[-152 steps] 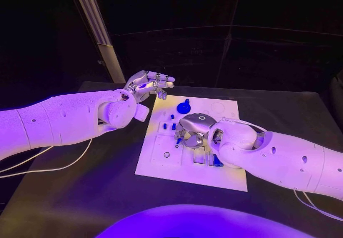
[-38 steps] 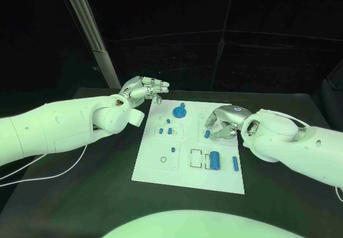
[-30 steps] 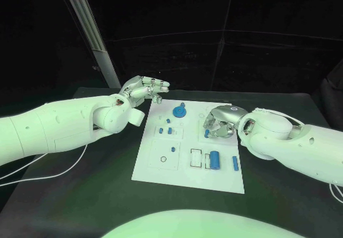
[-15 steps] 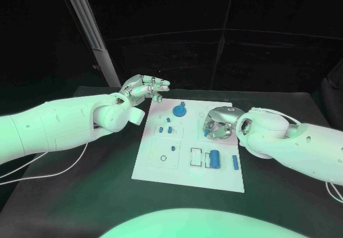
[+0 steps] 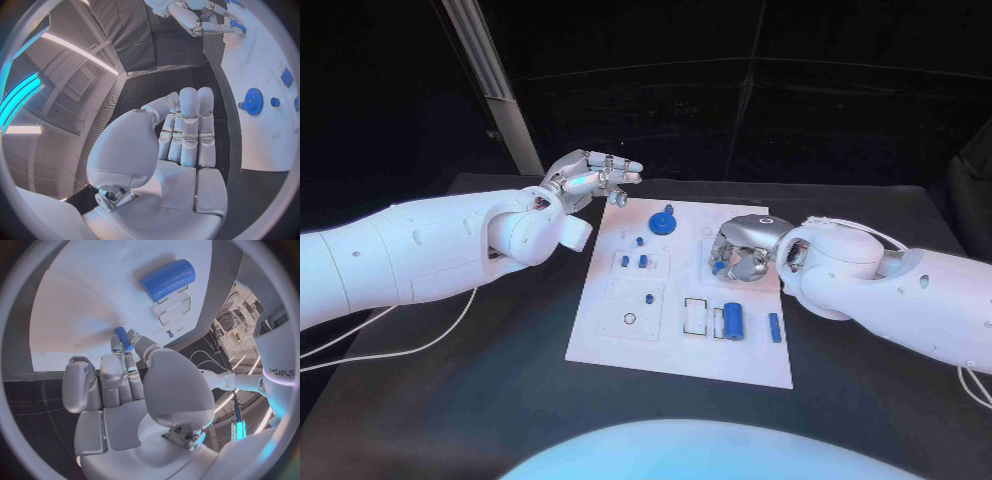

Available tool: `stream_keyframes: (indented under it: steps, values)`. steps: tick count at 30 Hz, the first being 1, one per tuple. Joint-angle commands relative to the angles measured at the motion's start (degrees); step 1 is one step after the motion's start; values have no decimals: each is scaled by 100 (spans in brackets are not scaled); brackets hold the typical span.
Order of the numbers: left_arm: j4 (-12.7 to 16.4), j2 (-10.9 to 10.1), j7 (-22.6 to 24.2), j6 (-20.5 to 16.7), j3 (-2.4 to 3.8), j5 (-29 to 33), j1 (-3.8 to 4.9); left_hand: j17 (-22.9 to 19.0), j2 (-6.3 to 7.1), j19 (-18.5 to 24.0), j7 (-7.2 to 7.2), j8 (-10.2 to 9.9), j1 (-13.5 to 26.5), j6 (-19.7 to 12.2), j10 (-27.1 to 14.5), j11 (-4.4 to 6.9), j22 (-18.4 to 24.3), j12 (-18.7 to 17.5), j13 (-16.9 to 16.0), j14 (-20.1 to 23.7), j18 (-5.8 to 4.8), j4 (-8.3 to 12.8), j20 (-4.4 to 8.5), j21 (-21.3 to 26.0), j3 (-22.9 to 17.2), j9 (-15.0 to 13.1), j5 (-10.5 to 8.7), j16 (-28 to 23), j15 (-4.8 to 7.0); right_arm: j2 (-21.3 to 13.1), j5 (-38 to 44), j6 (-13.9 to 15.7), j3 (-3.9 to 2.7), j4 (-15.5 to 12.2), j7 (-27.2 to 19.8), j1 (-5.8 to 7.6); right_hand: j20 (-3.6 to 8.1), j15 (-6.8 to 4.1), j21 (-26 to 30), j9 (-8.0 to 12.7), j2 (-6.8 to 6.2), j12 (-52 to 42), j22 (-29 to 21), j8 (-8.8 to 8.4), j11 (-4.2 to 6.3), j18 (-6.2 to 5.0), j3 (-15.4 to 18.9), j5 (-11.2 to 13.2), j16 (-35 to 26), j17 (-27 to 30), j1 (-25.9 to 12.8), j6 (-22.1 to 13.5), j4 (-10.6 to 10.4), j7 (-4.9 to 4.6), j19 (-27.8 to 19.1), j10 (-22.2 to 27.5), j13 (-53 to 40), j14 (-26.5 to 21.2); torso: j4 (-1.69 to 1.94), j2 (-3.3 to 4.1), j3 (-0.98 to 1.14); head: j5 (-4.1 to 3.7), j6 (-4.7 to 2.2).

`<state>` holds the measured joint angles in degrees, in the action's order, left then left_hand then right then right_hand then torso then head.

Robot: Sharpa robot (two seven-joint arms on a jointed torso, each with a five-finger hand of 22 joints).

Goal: Assemble the parts on the task board

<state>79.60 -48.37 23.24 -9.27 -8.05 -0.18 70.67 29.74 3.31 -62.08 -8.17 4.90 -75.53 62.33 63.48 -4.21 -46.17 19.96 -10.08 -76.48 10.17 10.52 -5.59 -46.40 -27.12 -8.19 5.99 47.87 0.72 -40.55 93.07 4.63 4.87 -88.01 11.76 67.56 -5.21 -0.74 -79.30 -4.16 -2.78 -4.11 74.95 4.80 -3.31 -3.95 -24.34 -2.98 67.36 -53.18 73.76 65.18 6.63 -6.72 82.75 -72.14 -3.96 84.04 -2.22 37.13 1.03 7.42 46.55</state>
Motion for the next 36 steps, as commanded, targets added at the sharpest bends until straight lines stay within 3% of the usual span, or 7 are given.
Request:
stream_keyframes:
  steps: [1,5,13,17,21,27,36]
  values:
    - [2,3,9,81,5,19,10,-9,-48,-15,-19,-36,-31,20,-47,12,0,38,-5,8,33,24,25,28,3,-5,-29,-36,3,-23,-2,486,2,-31,-70,2,7,-51,-68,-70,96,7,250,56,26,76,-47,-11,60,-68,-44,107,-17,32,56,-77,-7,92,0,-2,1,4,2]
    - [-3,2,8,86,5,19,10,-9,-48,-15,-19,-36,-31,20,-47,12,0,38,-5,8,33,24,25,28,3,-5,-29,-36,3,-90,-78,784,1,-94,-94,1,29,-68,-95,-87,105,23,282,55,41,83,-44,-5,91,-91,-97,148,-39,50,71,-115,-6,89,3,-2,2,3,-4]
    - [-6,-6,-1,89,5,19,10,-9,-48,-15,-19,-36,-31,20,-47,12,0,38,-5,8,33,24,25,28,3,-5,-29,-36,3,-357,-293,968,-5,-404,-89,5,36,-75,-105,-95,106,31,294,55,47,86,-42,-3,100,-97,-116,167,-47,60,77,-124,-4,86,-2,-8,-7,-1,-17]
    - [-6,-10,-6,88,5,19,10,-9,-48,-15,-19,-36,-31,20,-47,12,0,38,-5,8,33,24,25,28,3,-5,-29,-36,3,-514,-430,1000,-35,-664,-75,8,42,-82,-109,-101,112,36,299,56,55,86,-51,-4,105,-99,-106,181,-37,68,78,-129,-3,83,1,-12,-11,1,-18]
    - [-14,-9,-8,92,5,19,10,-9,-48,-15,-19,-36,-31,20,-47,12,0,38,-5,8,33,24,25,28,3,-5,-29,-36,3,-548,-525,1108,-65,-973,-156,8,47,-87,-108,-104,109,41,297,52,59,85,-58,-6,103,-91,-95,186,-23,70,76,-130,-1,79,0,-2,2,34,-21]
    - [-27,-1,-8,98,5,19,10,-9,-48,-15,-19,-36,-31,20,-47,12,0,38,-5,8,33,24,25,28,3,-5,-29,-36,3,-278,-680,1172,-75,-1128,-325,7,53,-91,-98,-105,101,50,284,40,57,82,-68,-10,89,-61,-82,179,-5,66,68,-120,3,69,5,-1,-2,57,-11]
    - [-37,38,-6,115,5,19,10,-12,-48,-14,-20,-39,-32,21,-52,11,-2,43,-11,8,34,33,25,28,3,-7,-30,-38,3,432,-743,952,-70,-893,-554,-40,57,-87,-76,-104,108,63,257,10,46,75,-93,-15,69,-20,-68,153,17,50,50,-86,13,54,7,7,-8,109,27]
